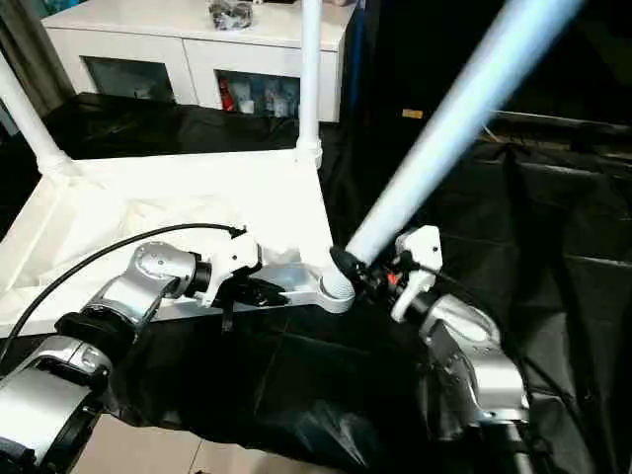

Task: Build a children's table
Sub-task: Insert table leg to table base

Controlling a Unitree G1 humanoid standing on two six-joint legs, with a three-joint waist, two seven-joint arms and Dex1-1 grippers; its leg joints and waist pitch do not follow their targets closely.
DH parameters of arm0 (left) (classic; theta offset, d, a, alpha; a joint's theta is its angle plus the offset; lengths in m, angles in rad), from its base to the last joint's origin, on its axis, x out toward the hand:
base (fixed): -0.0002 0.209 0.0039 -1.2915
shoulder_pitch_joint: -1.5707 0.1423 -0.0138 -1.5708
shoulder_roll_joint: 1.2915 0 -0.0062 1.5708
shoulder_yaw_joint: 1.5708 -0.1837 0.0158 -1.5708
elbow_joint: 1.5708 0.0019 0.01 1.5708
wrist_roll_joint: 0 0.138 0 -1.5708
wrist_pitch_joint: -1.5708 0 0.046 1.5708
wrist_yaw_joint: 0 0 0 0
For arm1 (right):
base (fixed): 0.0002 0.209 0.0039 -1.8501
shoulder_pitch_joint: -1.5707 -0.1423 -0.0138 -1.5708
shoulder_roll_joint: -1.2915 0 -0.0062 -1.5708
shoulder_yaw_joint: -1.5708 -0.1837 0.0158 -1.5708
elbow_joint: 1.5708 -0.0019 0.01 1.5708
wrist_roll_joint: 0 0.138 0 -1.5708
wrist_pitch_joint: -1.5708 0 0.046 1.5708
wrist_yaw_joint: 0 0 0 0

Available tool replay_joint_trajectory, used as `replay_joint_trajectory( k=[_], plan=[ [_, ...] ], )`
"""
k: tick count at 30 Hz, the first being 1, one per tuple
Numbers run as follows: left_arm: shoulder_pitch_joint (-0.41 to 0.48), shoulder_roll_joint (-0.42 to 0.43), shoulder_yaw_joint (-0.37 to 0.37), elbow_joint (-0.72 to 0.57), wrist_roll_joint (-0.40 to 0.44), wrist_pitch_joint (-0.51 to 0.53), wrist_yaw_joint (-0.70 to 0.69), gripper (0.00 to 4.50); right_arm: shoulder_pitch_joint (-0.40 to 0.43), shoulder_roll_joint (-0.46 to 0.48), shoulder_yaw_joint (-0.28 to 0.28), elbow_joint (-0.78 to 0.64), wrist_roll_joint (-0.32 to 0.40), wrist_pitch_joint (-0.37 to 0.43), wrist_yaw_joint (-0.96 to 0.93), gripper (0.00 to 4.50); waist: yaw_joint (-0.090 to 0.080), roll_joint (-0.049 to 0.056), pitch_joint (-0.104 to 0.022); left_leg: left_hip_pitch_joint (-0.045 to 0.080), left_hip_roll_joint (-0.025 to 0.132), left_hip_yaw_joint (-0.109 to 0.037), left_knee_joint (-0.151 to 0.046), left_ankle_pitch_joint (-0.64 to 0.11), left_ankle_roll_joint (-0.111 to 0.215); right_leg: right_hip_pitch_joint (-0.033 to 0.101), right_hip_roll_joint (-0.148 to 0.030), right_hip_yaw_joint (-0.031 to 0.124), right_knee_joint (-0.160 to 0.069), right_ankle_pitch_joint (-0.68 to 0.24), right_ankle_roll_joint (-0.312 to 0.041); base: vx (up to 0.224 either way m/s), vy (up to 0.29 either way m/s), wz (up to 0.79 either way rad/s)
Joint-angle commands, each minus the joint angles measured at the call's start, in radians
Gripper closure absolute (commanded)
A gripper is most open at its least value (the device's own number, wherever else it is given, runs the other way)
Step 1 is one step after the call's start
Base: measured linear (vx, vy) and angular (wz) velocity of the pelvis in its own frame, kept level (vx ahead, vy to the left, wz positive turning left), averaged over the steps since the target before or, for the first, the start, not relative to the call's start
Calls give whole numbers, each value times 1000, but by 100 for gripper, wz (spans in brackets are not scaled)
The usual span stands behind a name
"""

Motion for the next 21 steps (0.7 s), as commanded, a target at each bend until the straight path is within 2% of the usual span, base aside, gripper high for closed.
replay_joint_trajectory(
  k=[1,2,8,14,16,21],
  plan=[
    [4,14,33,16,-10,9,52,450,50,-22,28,72,-65,53,-15,264,-4,-12,-39,1,19,-8,-86,-356,20,29,-49,37,-105,-493,-150,0,0,0],
    [4,12,33,15,-10,9,53,450,52,-23,28,69,-65,53,-14,264,-5,-17,-40,0,19,-9,-86,-354,21,29,-49,37,-105,-496,-145,0,0,0],
    [6,8,33,14,-10,6,57,450,47,-1,13,73,-29,61,-26,264,-4,-18,-39,0,21,-10,-89,-363,23,25,-50,38,-106,-496,-144,0,0,0],
    [9,7,29,11,-9,5,52,450,-2,14,38,87,-32,75,-9,264,-6,-18,-37,-1,20,-12,-91,-372,20,23,-52,36,-111,-538,-129,0,0,0],
    [11,7,28,11,-8,6,51,450,-11,12,46,83,-30,84,7,264,-7,-21,-36,-1,19,-12,-91,-371,21,22,-51,36,-111,-544,-126,0,0,0],
    [12,6,28,9,-7,6,52,450,-21,4,54,73,-22,102,27,264,-2,-24,-38,-3,21,-8,-91,-332,28,24,-51,40,-106,-490,-140,0,0,0]
  ],
)
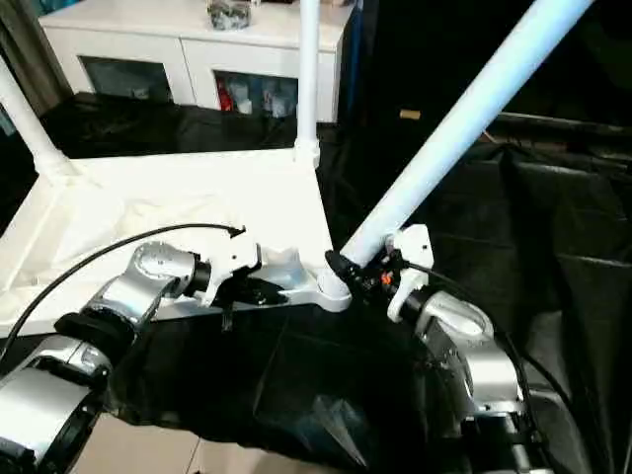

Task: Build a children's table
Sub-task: Insert table leg to table base

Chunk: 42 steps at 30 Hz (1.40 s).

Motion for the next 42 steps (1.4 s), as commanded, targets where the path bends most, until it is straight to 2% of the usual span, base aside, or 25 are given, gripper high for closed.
replay_joint_trajectory(
  k=[1,5,13,17,19,20,21,22,23,24,25,27,28,30,33,37,39,41,42],
  plan=[
    [11,5,29,13,-10,10,45,450,21,-8,41,39,-23,53,25,264,-3,-18,-38,-3,22,-8,-85,-332,28,27,-51,40,-104,-493,-140,0,0,0],
    [11,5,28,12,-10,10,42,450,9,-17,41,47,-22,54,31,264,-2,-19,-36,-2,21,-9,-84,-335,28,26,-53,38,-109,-537,-126,0,0,0],
    [12,13,16,3,-7,1,11,450,-37,-74,94,105,-90,57,80,264,-4,-17,-37,-3,22,-9,-85,-335,26,27,-51,38,-108,-522,-131,0,0,0],
    [12,27,0,-2,4,-11,-17,450,-83,-112,149,138,-122,85,150,264,-5,-21,-39,-5,22,-7,-84,-320,31,30,-49,38,-103,-480,-147,0,0,0],
    [11,30,-2,-3,5,-12,-23,450,-95,-119,161,145,-126,93,170,264,-4,-18,-40,-3,24,-5,-83,-308,33,30,-50,40,-101,-455,-160,0,0,0],
    [8,35,-8,-7,8,-14,-38,450,-114,-135,189,157,-135,104,214,264,-7,-35,-41,-7,24,-5,-83,-305,37,34,-49,38,-99,-451,-163,0,0,0],
    [8,35,-8,-7,8,-14,-38,450,-114,-135,189,157,-135,104,214,264,-6,-31,-42,-9,23,-8,-83,-295,37,37,-50,38,-93,-446,-164,0,0,0],
    [6,39,-11,-10,9,-15,-47,450,-125,-145,208,164,-141,111,244,264,-3,-26,-43,-4,25,-5,-82,-287,38,33,-51,39,-96,-441,-166,0,0,0],
    [5,42,-14,-15,9,-17,-61,450,-136,-153,224,173,-142,120,273,264,-4,-32,-44,-7,25,-4,-80,-273,42,36,-51,40,-91,-422,-174,0,0,0],
    [4,44,-17,-19,9,-18,-69,450,-143,-158,234,179,-142,126,291,264,-1,-28,-45,-4,27,-3,-81,-259,43,34,-51,41,-91,-392,-184,0,0,0],
    [3,45,-19,-25,7,-20,-83,450,-149,-161,242,188,-145,125,305,264,-2,-35,-46,-4,28,-1,-80,-252,44,35,-50,42,-90,-370,-189,0,0,0],
    [2,46,-21,-29,6,-22,-92,450,-155,-163,248,195,-148,123,315,264,2,-32,-47,-3,29,-1,-81,-242,42,37,-49,42,-83,-313,-208,0,0,0],
    [2,46,-22,-40,0,-21,-110,450,-158,-163,253,203,-149,117,328,264,1,-43,-48,-4,30,0,-80,-239,43,39,-49,41,-80,-291,-215,0,0,0],
    [4,49,-28,-60,-8,-22,-146,450,-167,-164,272,222,-155,103,364,264,2,-43,-49,-5,30,1,-79,-229,45,40,-50,41,-76,-268,-224,0,0,0],
    [2,51,-33,-74,-13,-28,-172,450,-163,-167,289,217,-159,89,393,264,3,-42,-43,-2,33,0,-83,-258,36,37,-51,42,-78,-286,-226,0,0,0],
    [3,58,-45,-96,-17,-37,-214,450,-129,-182,310,159,-143,84,438,264,5,-48,-39,0,34,0,-86,-270,33,37,-51,44,-79,-293,-221,0,0,0],
    [2,61,-49,-98,-14,-38,-216,450,-123,-184,312,151,-142,83,439,264,6,-48,-37,2,34,1,-86,-271,34,35,-50,45,-79,-287,-224,0,0,0],
    [-7,62,-40,-91,-7,-24,-185,450,-96,-172,301,132,-140,76,413,264,8,-41,-35,3,35,0,-87,-274,29,34,-50,45,-79,-281,-227,0,0,0],
    [-9,61,-37,-89,-6,-19,-176,450,-92,-169,298,132,-141,73,407,264,6,-45,-35,4,35,0,-87,-282,25,34,-49,45,-79,-276,-229,0,0,0]
  ],
)
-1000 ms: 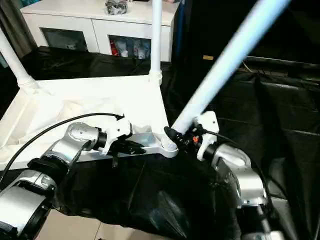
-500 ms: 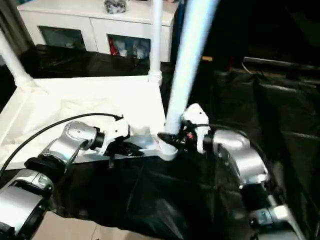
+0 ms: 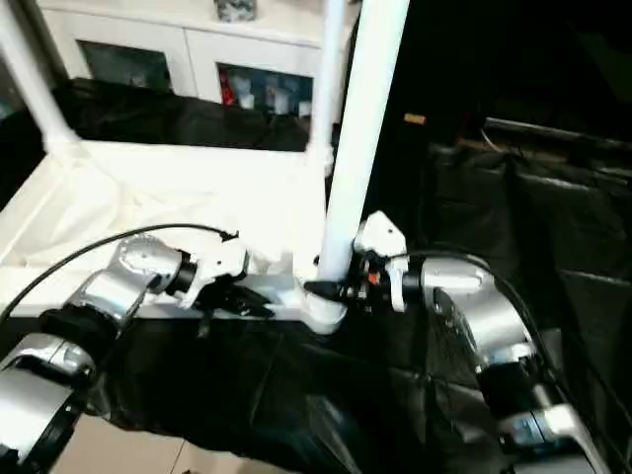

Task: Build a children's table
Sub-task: Insert table leg to table base

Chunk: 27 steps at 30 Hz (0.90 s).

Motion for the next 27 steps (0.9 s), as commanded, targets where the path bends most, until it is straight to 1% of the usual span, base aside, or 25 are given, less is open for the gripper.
replay_joint_trajectory(
  k=[1,2,3,4,5,6,7,8,9,10,11,12,13,14,15,16,18,19,20,22,24,26,27],
  plan=[
    [-18,-13,3,-22,-3,14,35,450,85,18,102,69,-51,36,-9,264,-2,3,-32,1,33,-5,-77,-293,23,36,-50,45,-79,-286,-220,0,0,0],
    [-21,-17,7,-20,0,29,59,450,87,30,92,80,-58,21,-33,264,-2,6,-32,2,33,-5,-78,-303,20,35,-51,44,-81,-301,-218,0,0,0],
    [-24,-20,11,-18,3,40,76,450,88,38,85,89,-63,10,-49,264,-4,4,-29,2,32,-7,-80,-331,12,33,-52,43,-87,-354,-205,0,0,0],
    [-29,-32,25,-14,-2,71,111,450,78,68,56,129,-80,-7,-127,264,-7,3,-27,4,31,-9,-81,-360,3,28,-55,43,-92,-420,-189,0,0,0],
    [-32,-43,38,-14,-10,97,137,450,66,93,30,165,-94,-16,-195,264,-7,3,-27,5,30,-12,-80,-371,-3,27,-55,42,-95,-449,-180,0,0,0],
    [-34,-53,48,-17,-16,118,158,450,53,115,8,196,-103,-16,-257,264,-10,4,-28,9,29,-13,-80,-393,-12,22,-56,41,-100,-502,-165,0,0,0],
    [-33,-61,54,-25,-20,137,171,450,42,133,-15,220,-103,-3,-308,264,-14,1,-29,4,28,-18,-81,-391,-20,26,-56,38,-101,-536,-145,-51,1,-6],
    [-32,-65,56,-31,-21,148,178,450,37,143,-27,231,-102,4,-333,264,-16,3,-27,3,27,-20,-83,-397,-22,24,-56,36,-104,-558,-137,-52,10,-10],
    [-32,-68,57,-35,-22,155,182,450,33,149,-34,238,-102,8,-349,264,-21,4,-28,3,27,-23,-83,-410,-25,24,-57,33,-109,-591,-118,-52,10,-10],
    [-28,-87,58,-54,-20,187,212,450,8,186,-71,289,-99,22,-443,264,-25,3,-31,3,28,-26,-84,-410,-24,25,-58,33,-109,-582,-116,0,0,0],
    [-27,-93,58,-61,-20,198,220,450,1,196,-81,303,-98,26,-469,264,-27,10,-32,2,28,-27,-85,-410,-26,26,-59,32,-109,-569,-121,0,0,0],
    [-16,-121,55,-100,-21,247,246,450,-30,234,-113,364,-90,52,-558,264,-35,8,-33,1,30,-28,-86,-414,-32,26,-56,31,-106,-536,-131,0,0,0],
    [-12,-129,53,-114,-21,260,251,450,-38,244,-121,381,-85,63,-578,264,-40,8,-36,-4,29,-28,-86,-402,-33,29,-55,31,-102,-492,-146,0,0,0],
    [-12,-129,53,-114,-21,260,251,450,-38,244,-121,381,-85,63,-578,264,-41,8,-35,-4,28,-27,-88,-399,-31,30,-53,31,-101,-476,-151,0,0,0],
    [14,-181,36,-190,-15,329,295,450,-83,278,-130,476,-99,70,-679,264,-44,14,-37,-2,30,-25,-86,-393,-34,30,-54,33,-97,-435,-167,0,0,0],
    [27,-209,28,-224,-11,361,322,450,-104,294,-132,518,-106,67,-719,264,-53,12,-36,-7,28,-24,-87,-385,-34,32,-51,32,-95,-405,-182,0,0,0],
    [41,-252,14,-258,4,404,372,450,-132,322,-137,565,-110,56,-764,264,-61,12,-40,-6,29,-22,-83,-375,-32,34,-52,34,-90,-372,-196,0,0,0],
    [43,-268,6,-259,17,410,402,450,-144,335,-136,578,-119,49,-780,264,-61,9,-42,-4,25,-17,-79,-364,-23,31,-48,34,-93,-351,-202,0,0,0],
    [44,-281,0,-253,29,413,431,450,-151,345,-134,584,-126,43,-792,264,-61,8,-42,-3,24,-15,-77,-358,-17,30,-47,35,-94,-342,-205,0,0,0],
    [38,-295,-7,-223,50,402,482,450,-160,365,-134,586,-129,45,-809,264,-59,5,-44,-3,22,-11,-75,-328,0,33,-46,36,-95,-322,-205,0,0,0],
    [29,-301,-3,-194,55,393,510,450,-158,378,-133,578,-131,45,-819,264,-56,3,-45,-4,21,-10,-75,-316,8,34,-45,36,-94,-321,-199,0,0,0],
    [31,-300,-4,-200,56,406,523,450,-156,389,-134,579,-136,45,-827,264,-55,3,-44,-4,22,-11,-77,-322,9,33,-45,35,-96,-341,-189,0,0,0],
    [42,-300,0,-233,59,439,535,450,-159,401,-136,595,-133,36,-833,264,-56,2,-43,-4,22,-12,-78,-335,6,32,-45,34,-98,-368,-180,0,0,0]
  ],
)
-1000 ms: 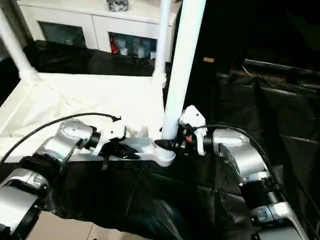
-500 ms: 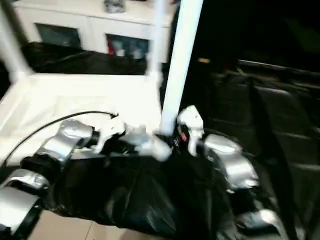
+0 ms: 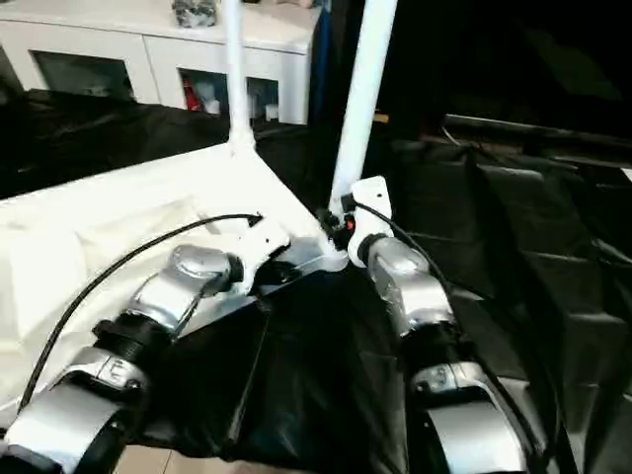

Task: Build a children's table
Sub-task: Insert table leg to table base, then rotate leg to tighten

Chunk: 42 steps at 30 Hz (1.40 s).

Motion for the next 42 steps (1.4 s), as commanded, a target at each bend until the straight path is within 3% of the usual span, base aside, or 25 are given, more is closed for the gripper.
replay_joint_trajectory(
  k=[1,9,11,12,15,21,24,28,33,36,42],
  plan=[
    [8,-73,-58,-68,-29,5,-42,450,62,41,39,171,-32,83,-19,264,2,10,-28,-7,23,-8,-78,-352,4,29,-48,37,-87,-400,-168,0,0,0],
    [18,-70,-51,-94,-34,7,-48,450,43,76,8,186,1,34,31,264,-7,9,-29,-3,23,-13,-81,-419,-7,22,-46,35,-95,-434,-146,0,0,0],
    [18,-65,-51,-94,-39,-10,-54,450,33,83,-9,181,21,7,52,208,-7,7,-29,-4,24,-13,-81,-421,-6,21,-46,36,-95,-435,-147,0,0,0],
    [19,-62,-53,-95,-39,-16,-56,450,29,85,-16,182,27,-4,59,208,-6,8,-31,-3,25,-12,-80,-415,-1,21,-48,37,-94,-420,-155,0,0,0],
    [23,-50,-52,-103,-42,-32,-60,450,27,82,-20,164,40,-30,96,176,1,7,-36,-7,25,-7,-77,-353,6,27,-48,40,-85,-336,-184,0,0,0],
    [29,-8,-49,-113,-44,-83,-104,450,48,49,-16,81,52,-72,199,120,15,6,-41,-13,26,2,-69,-188,63,44,-48,41,-61,-147,-242,0,0,0],
    [39,25,-40,-123,-69,-120,-173,450,85,-4,6,2,44,-103,296,95,23,10,-38,-12,26,4,-66,-165,87,46,-51,42,-61,-145,-251,0,0,0],
    [46,50,-39,-128,-79,-142,-223,450,120,-44,25,-68,56,-100,379,75,31,11,-36,-10,28,6,-66,-154,86,47,-50,43,-59,-153,-254,0,0,0],
    [44,114,-53,-93,-93,-234,-351,450,220,-169,100,-251,100,-33,623,75,45,13,-33,-6,29,7,-64,-148,105,51,-47,43,-57,-126,-251,0,0,0],
    [39,137,-52,-78,-116,-258,-422,450,258,-240,146,-304,86,-4,722,75,52,14,-32,-3,29,8,-64,-163,97,48,-48,43,-59,-157,-246,0,0,0],
    [25,167,-56,-60,-133,-284,-520,450,291,-327,196,-347,59,22,828,75,58,15,-34,-2,31,10,-61,-151,91,48,-49,44,-51,-119,-263,0,0,0]
  ],
)
